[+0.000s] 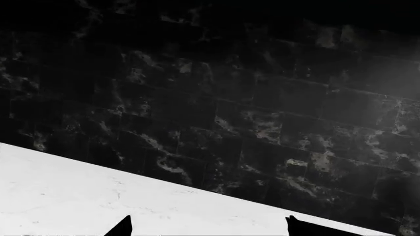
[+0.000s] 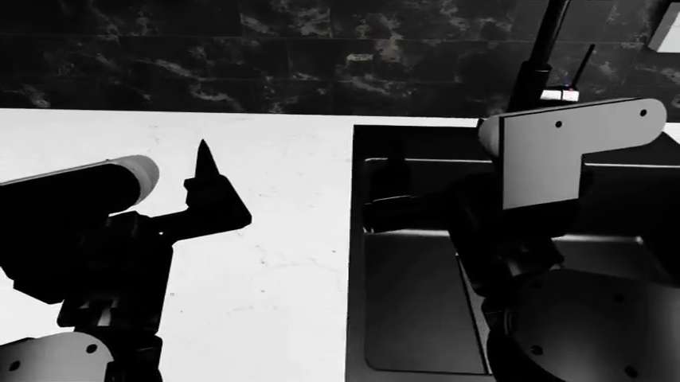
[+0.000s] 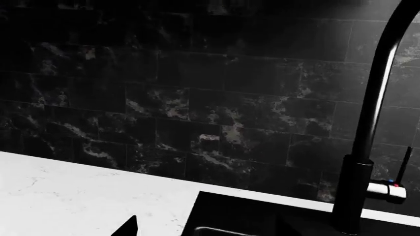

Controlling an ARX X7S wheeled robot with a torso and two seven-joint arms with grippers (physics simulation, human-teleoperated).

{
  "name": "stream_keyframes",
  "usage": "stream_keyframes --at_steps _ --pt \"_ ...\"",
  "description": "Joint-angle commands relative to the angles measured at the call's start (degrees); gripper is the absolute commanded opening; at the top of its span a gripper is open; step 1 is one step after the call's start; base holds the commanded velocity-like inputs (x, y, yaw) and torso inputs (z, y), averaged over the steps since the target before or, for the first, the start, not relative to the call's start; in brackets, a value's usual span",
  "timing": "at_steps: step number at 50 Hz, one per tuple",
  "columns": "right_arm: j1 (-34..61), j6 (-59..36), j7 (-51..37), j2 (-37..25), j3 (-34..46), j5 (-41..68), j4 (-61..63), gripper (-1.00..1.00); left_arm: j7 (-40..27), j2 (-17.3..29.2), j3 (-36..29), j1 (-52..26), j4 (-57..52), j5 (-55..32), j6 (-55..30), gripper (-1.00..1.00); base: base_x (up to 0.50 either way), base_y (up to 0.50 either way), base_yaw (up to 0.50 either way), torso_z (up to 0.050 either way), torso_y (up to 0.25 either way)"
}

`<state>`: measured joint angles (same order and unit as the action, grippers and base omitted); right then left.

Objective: Pick and place the shaker into the drawer. Then close the cabinet.

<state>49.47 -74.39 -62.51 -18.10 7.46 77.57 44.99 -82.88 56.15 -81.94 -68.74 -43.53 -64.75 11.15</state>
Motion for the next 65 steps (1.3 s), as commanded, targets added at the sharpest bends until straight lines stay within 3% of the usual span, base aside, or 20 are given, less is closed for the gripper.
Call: stream_keyframes --at_steps 1,16,25,27,31,34,38,42,45,48,56,57,61,65 --pt "-0.01 0.97 0.98 -0.1 1.02 -1.36 0.23 1.0 -0.14 0.15 -0.25 0.81 0.2 -0.41 1.17 1.0 0.0 -0.5 0.0 0.0 0.0" --pt "0.05 1.7 0.54 -0.61 1.64 -0.98 0.52 1.0 -0.26 0.21 0.19 1.24 -0.2 -0.21 0.92 1.0 -0.01 -0.5 0.0 0.0 0.0" --pt "0.16 2.18 -0.01 -1.11 1.76 -1.35 0.44 1.0 -0.11 0.26 0.41 1.68 -0.12 -0.05 0.95 1.0 0.0 0.0 0.0 0.0 0.0" --pt "-0.42 2.35 -1.88 -2.03 0.11 -0.73 0.01 1.0 -0.1 0.33 0.45 1.78 -0.16 -0.05 0.95 1.0 0.0 0.0 0.0 0.0 0.0" --pt "0.82 1.59 -11.61 -9.71 -8.14 8.26 -0.43 1.0 -0.02 1.12 0.72 1.6 -0.58 -0.36 0.84 1.0 0.0 0.0 0.0 0.0 0.0" --pt "12.35 0.9 -24.17 -20.64 -8.03 24.23 -5.34 1.0 -0.16 1.28 1.02 0.93 -0.93 -1.02 0.29 1.0 0.0 0.0 0.0 0.0 0.0" --pt "29.52 3.45 -27.36 -31.09 2.73 31.69 -12.36 1.0 -0.65 0.79 1.2 -0.15 -1.74 -1.72 -1.07 1.0 0.0 0.0 0.0 0.0 0.0" --pt "45.67 0.5 -26.08 -32.46 12.32 33.21 -21.02 1.0 -0.65 0.88 1.66 -1.64 -2.08 -3.46 -2.25 1.0 0.0 0.0 0.0 0.0 0.0" --pt "55.16 -4.21 -20.59 -30.03 14.44 28.01 -28.77 1.0 -0.32 1.53 2.3 -3.02 -2.31 -5.29 -2.81 1.0 0.0 0.0 0.0 0.0 0.0" --pt "65.21 -7.46 -10.61 -26.98 17.2 16.25 -36.65 1.0 -0.36 2.14 2.75 -3.71 -2.62 -6.33 -3.02 1.0 0.0 0.0 0.0 0.0 0.0" --pt "84.85 -1.13 15.7 -19.88 30.99 -10.31 -52.53 1.0 -0.49 2.85 3.09 -3.94 -3.21 -6.97 -3.36 1.0 0.0 0.0 0.0 0.003 0.0" --pt "85.48 -2.01 19.4 -18.02 29.6 -15.66 -53.14 1.0 -0.44 2.86 3.12 -3.97 -3.16 -7.01 -3.41 1.0 0.0 0.0 0.0 0.013 0.0" --pt "85.52 -6.64 48.76 -5.38 20.74 -49.93 -51.44 1.0 -0.39 2.51 3.16 -3.66 -2.82 -6.77 -3.31 1.0 0.0 0.0 0.0 0.012 0.0" --pt "85.52 6.67 82.03 10.72 12.59 -84.31 -61.71 1.0 -0.48 1.68 3.16 -3.49 -2.47 -6.74 -3.39 1.0 0.0 0.0 0.0 0.012 0.015"
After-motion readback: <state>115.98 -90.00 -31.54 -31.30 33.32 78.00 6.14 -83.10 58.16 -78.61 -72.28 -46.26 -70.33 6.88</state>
